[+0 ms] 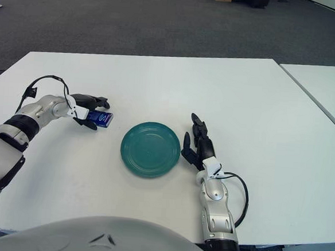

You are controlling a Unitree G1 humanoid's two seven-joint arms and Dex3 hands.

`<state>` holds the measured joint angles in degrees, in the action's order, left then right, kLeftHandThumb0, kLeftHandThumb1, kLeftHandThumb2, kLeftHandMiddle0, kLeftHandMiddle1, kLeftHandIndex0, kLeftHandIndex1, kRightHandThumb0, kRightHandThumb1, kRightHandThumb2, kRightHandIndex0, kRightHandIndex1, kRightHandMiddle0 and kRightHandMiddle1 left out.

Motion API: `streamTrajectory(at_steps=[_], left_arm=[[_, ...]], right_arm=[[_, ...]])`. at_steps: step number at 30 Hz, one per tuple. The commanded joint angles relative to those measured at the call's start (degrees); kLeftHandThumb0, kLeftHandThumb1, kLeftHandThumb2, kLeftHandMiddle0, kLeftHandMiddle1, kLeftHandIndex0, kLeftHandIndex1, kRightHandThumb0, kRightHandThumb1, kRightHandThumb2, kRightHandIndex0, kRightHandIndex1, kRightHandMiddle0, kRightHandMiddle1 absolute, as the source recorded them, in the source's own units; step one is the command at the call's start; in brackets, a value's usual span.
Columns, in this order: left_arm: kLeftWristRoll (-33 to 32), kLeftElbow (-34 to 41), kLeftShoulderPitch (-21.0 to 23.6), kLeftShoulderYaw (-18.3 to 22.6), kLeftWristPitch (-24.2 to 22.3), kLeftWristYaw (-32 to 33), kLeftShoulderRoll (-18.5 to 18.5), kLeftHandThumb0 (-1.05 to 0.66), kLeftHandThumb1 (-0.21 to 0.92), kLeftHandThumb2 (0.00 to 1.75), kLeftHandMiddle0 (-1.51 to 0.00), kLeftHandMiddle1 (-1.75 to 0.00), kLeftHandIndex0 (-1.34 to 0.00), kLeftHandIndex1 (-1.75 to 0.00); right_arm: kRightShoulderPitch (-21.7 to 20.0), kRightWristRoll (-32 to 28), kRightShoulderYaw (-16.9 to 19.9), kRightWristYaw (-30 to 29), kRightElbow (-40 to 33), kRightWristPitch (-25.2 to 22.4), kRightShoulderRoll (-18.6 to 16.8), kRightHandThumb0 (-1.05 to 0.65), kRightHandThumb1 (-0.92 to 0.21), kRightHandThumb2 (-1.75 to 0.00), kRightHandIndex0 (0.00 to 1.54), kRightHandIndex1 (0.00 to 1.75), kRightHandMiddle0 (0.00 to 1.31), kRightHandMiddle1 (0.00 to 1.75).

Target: Put the gum into the plate.

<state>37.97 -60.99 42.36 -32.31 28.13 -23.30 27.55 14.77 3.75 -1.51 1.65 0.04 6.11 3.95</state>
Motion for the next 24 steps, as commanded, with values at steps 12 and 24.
streamTrajectory(at_steps=[12,24], left_arm=[[-4.06,0.43,-5.37,-1.93,0.09,-7.37,-3.42,-0.7,0.89,0.06,-0.38,-1.02,-0.29,-1.59],[-4.27,-4.74,-6.42,-0.74,0.63,6.45,-6.58,-0.02,0.18,1.42,-0.72,-1.63,-0.53,-1.74]], right_arm=[[1.72,-0.07,0.89,-0.1,3.64,-1.74,0.51,-0.8,-0.92,-0.94,0.05,0.0,0.0,0.25],[1.44,0.92,1.09,-1.8,3.83,-0.84,0.48,-0.77,-0.92,-0.94,0.07,0.01,0.0,0.3]])
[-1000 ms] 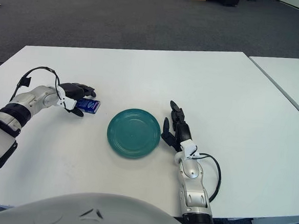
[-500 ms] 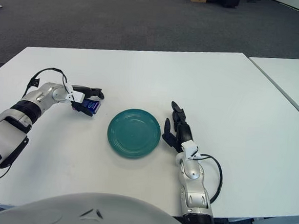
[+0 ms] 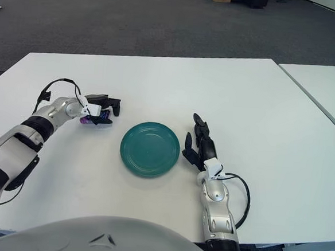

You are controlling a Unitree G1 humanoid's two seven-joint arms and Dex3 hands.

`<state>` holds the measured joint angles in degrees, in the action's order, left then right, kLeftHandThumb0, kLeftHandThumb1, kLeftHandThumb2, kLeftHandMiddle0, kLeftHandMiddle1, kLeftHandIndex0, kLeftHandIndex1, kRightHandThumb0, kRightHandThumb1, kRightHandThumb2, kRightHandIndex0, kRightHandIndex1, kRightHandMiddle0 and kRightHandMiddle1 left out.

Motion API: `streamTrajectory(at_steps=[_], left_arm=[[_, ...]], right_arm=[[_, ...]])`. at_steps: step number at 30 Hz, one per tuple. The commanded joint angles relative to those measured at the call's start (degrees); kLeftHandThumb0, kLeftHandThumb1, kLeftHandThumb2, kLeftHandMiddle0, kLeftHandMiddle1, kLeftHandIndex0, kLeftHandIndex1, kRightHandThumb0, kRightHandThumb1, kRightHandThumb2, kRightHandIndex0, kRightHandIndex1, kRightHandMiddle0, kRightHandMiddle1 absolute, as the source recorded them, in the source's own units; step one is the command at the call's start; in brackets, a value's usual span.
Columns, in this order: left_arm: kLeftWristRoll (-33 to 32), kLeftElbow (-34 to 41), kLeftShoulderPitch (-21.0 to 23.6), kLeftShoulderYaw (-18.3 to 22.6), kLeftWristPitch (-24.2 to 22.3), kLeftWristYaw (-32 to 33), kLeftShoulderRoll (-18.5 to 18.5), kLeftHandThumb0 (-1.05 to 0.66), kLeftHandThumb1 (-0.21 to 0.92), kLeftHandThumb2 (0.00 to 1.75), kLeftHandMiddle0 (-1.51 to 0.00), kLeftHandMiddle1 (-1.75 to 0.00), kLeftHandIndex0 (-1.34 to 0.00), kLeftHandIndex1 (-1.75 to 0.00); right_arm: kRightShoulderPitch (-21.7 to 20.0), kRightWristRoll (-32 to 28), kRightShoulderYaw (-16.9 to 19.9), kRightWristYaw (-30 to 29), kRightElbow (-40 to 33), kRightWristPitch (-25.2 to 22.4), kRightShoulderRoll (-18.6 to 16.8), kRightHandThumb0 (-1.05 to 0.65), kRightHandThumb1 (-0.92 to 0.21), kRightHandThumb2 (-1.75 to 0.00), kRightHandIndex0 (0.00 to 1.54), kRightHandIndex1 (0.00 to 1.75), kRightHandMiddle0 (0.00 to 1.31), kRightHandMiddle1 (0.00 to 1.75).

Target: Put the gum into the plate.

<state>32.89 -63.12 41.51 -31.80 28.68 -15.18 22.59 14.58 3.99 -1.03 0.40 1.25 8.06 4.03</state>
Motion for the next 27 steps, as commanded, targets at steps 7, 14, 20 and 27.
streamTrajectory(at_steps=[7,14,20,27], left_arm=[[-1.67,1.15,-8.68,1.16,-0.35,1.49,-1.53,0.0,0.18,1.44,-0.75,-1.61,-0.51,-1.75],[-1.17,3.53,-9.41,1.57,-1.27,5.21,-0.77,0.0,0.2,1.42,-0.72,-1.64,-0.49,-1.75],[-2.42,4.6,-10.41,2.95,-1.99,5.35,-0.63,0.0,0.21,1.42,-0.7,-1.66,-0.48,-1.75],[-0.89,5.29,-10.99,2.61,-1.7,6.9,0.14,0.0,0.22,1.41,-0.7,-1.65,-0.47,-1.75]], right_arm=[[1.26,0.64,0.84,-1.85,2.78,-3.28,-0.14,-0.75,-0.92,-0.93,0.08,0.01,0.0,0.32],[0.69,0.22,1.34,-3.1,3.37,-3.26,-0.69,-0.73,-0.92,-0.93,0.1,0.01,0.0,0.37],[0.16,0.32,1.48,-3.83,4.3,-2.71,-0.88,-0.72,-0.92,-0.94,0.12,0.02,0.0,0.4],[-0.21,0.2,1.45,-4.2,5.06,-2.33,-0.95,-0.72,-0.92,-0.94,0.13,0.02,0.0,0.42]])
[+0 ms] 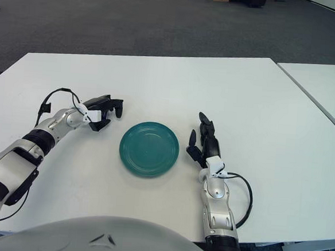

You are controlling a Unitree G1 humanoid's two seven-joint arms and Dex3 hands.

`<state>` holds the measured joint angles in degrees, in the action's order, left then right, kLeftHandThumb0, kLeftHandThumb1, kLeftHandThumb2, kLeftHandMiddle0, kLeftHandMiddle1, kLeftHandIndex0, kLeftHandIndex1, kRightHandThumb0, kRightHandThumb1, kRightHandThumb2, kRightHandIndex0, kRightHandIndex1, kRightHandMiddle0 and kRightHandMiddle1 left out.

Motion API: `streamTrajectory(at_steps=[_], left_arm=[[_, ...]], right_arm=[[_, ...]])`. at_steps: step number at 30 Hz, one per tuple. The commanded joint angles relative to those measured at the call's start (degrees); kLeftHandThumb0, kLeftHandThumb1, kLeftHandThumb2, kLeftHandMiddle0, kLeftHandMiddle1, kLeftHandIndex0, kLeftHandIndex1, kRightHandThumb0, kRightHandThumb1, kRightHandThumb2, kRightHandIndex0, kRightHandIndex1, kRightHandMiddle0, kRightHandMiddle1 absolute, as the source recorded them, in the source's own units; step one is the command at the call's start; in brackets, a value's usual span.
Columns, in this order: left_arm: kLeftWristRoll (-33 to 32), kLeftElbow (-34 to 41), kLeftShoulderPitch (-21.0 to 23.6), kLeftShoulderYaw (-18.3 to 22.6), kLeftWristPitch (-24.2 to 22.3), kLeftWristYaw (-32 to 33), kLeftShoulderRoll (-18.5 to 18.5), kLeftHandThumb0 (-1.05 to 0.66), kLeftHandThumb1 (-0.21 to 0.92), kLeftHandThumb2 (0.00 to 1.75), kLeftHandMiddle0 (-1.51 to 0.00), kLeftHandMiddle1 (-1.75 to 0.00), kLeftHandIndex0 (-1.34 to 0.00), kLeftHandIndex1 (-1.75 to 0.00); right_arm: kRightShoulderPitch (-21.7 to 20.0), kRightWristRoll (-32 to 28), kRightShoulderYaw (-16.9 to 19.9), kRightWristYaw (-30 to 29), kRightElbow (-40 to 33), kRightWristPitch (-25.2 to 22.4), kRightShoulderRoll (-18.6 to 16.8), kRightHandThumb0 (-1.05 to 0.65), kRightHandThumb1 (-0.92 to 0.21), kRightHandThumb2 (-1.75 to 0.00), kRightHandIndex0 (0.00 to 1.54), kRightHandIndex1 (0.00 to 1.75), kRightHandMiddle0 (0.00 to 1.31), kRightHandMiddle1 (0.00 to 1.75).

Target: Put the gum into the plate.

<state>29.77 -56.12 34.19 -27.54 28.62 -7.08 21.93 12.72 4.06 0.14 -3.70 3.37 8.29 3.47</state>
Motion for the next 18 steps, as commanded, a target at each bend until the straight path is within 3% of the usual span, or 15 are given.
streamTrajectory(at_steps=[1,14,18], left_arm=[[2.48,-1.63,-3.73,-1.78,-1.5,-0.93,0.95,0.0,0.22,1.4,-0.7,-1.65,-0.47,-1.75],[5.05,-2.99,-3.41,-2.91,1.67,4.13,1.96,0.0,0.21,1.44,-0.68,-1.72,-0.48,-1.75],[4.73,-2.56,-2.97,-2.56,2.48,3.33,2.87,0.0,0.09,1.55,-0.76,-1.74,-0.61,-1.67]], right_arm=[[1.65,0.1,0.3,-0.12,2.97,-2.55,-0.38,-0.73,-0.92,-0.94,0.13,0.02,0.0,0.42],[1.18,0.13,0.67,-0.42,3.81,-2.02,-0.16,-0.73,-0.92,-0.94,0.14,0.01,0.0,0.42],[1.1,0.08,0.65,-0.11,4.06,-1.92,-0.03,-0.73,-0.92,-0.94,0.14,0.01,0.0,0.42]])
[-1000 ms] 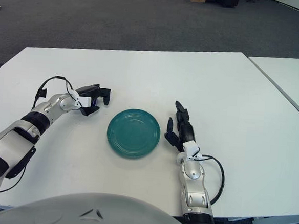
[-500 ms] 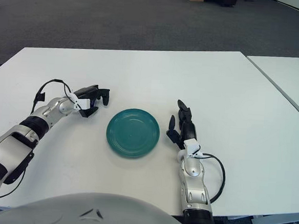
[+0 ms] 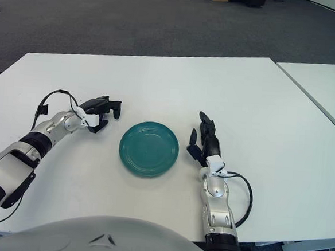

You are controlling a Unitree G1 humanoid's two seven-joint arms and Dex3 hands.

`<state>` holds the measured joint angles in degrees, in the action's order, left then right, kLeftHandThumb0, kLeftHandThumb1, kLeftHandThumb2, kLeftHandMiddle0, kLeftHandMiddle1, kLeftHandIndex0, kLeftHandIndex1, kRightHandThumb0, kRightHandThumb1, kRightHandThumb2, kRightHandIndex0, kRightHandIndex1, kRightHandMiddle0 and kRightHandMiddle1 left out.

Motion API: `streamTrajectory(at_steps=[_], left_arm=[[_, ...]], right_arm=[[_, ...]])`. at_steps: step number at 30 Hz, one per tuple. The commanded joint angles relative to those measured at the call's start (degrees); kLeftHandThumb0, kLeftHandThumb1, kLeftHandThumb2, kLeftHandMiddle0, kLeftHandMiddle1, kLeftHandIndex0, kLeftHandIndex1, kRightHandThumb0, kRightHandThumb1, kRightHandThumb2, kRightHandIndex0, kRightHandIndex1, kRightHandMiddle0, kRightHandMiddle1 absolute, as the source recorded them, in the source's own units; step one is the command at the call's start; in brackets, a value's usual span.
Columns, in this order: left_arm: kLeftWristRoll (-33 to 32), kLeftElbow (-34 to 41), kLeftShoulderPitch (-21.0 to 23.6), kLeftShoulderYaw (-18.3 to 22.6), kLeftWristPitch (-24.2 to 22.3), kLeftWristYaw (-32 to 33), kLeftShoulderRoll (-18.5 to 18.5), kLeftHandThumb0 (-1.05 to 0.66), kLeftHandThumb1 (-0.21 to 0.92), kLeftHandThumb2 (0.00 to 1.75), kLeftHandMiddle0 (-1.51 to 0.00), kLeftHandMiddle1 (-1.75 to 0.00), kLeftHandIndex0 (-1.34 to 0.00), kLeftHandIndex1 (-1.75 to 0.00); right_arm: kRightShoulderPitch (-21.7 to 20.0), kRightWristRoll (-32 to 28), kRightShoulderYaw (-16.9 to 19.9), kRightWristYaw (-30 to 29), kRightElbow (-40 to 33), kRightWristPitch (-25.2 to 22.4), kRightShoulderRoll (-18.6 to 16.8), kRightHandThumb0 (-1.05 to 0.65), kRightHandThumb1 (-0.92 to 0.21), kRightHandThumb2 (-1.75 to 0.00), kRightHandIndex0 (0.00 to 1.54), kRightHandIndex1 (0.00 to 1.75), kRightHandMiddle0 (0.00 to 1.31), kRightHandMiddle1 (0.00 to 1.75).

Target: Put the gum into the plate.

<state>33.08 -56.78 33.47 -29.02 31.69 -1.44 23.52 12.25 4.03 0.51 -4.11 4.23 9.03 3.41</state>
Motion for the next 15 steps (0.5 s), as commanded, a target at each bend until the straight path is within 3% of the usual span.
streamTrajectory(at_steps=[1,7,9,11,13,15], left_arm=[[1.38,-1.29,-2.24,-1.02,-0.64,-2.62,1.49,0.0,0.1,1.53,-0.76,-1.74,-0.62,-1.63],[1.95,0.3,-2.41,-1.14,-1.81,-2.7,1.93,-0.01,0.21,1.4,-0.7,-1.75,-0.53,-1.6],[2.56,0.76,-2.49,-1.2,-2.76,-2.07,2.21,-0.48,0.56,0.8,-0.33,-1.55,-0.24,-1.68],[3.06,1.3,-2.66,-1.14,-3.88,-1.53,2.43,-0.68,0.74,0.52,-0.18,-1.29,-0.12,-1.62],[3.58,1.89,-2.89,-1.11,-5.34,-0.96,2.41,-0.81,0.83,0.4,-0.11,-0.92,-0.06,-1.44],[3.93,2.41,-3.1,-1.13,-6.45,-0.58,2.39,-0.92,0.88,0.34,-0.09,-0.47,-0.02,-1.09]], right_arm=[[1.5,0.09,0.27,0.31,3.34,-2.63,0.02,-0.72,-0.92,-0.94,0.14,0.01,0.0,0.42],[1.36,0.09,0.22,0.39,3.65,-2.56,0.02,-0.72,-0.92,-0.94,0.14,0.01,0.0,0.43],[1.35,0.06,0.13,0.59,3.66,-2.63,0.1,-0.72,-0.92,-0.94,0.14,0.01,0.0,0.43],[1.34,0.02,0.08,0.8,3.64,-2.68,0.16,-0.73,-0.92,-0.94,0.14,0.01,0.0,0.42],[1.34,-0.06,0.06,0.95,3.63,-2.71,0.18,-0.73,-0.92,-0.93,0.14,0.01,0.0,0.41],[1.34,-0.11,0.06,1.04,3.63,-2.73,0.19,-0.74,-0.92,-0.93,0.14,0.01,0.0,0.41]])
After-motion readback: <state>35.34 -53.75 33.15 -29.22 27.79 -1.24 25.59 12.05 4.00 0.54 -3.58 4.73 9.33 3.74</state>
